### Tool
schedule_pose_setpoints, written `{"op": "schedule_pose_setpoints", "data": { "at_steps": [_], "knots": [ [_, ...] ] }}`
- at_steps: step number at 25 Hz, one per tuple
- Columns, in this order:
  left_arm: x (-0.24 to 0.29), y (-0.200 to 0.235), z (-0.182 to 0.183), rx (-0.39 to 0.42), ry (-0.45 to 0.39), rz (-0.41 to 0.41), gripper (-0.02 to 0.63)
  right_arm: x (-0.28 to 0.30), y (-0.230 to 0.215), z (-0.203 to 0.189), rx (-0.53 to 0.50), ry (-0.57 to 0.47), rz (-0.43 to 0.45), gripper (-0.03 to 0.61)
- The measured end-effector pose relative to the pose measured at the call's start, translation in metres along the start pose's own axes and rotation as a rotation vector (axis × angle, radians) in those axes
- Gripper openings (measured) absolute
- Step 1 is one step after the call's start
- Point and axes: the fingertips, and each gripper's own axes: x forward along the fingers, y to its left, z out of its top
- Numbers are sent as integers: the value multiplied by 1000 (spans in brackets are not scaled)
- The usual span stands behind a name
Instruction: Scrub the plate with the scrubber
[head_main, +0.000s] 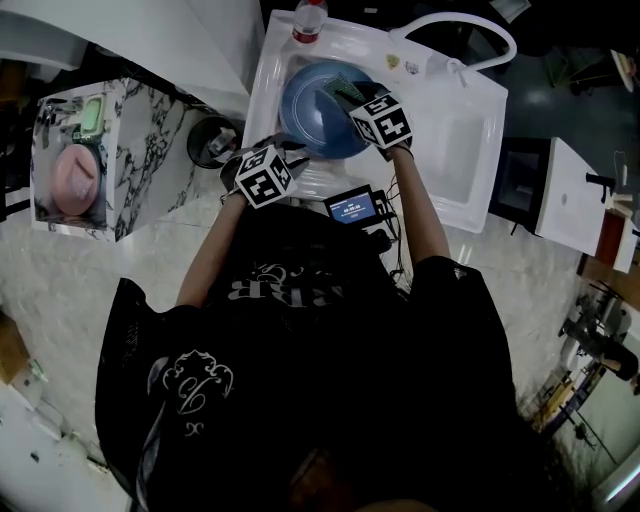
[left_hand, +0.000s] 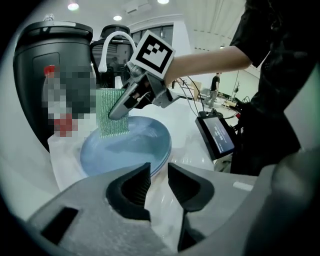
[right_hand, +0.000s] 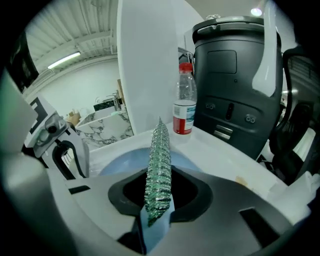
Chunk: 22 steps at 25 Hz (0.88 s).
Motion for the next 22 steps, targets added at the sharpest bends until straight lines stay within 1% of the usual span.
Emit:
{"op": "schedule_pose_setpoints", "data": {
  "at_steps": [3,5,8,12,14,17,22],
  "knots": [
    [-2,4,-1,-18,-9,9,104,-2,-28,6,-74,-1,-76,89],
    [-2,6,-1,-25,-13,15,104,0,-39,10,-137,-6,-103,89],
    [-3,11,-2,-31,-15,24,104,8,-49,12,-223,4,-116,89],
    [-5,13,-6,-43,-15,28,104,22,-54,0,-310,69,-117,89],
    [-5,15,-8,-47,-11,28,104,27,-52,-4,-304,74,-113,89],
    [-5,16,-11,-54,-10,28,104,31,-50,-6,-244,48,-105,89],
    [-5,19,-10,-58,-22,29,104,27,-31,-7,-210,63,-46,89]
  ]
}}
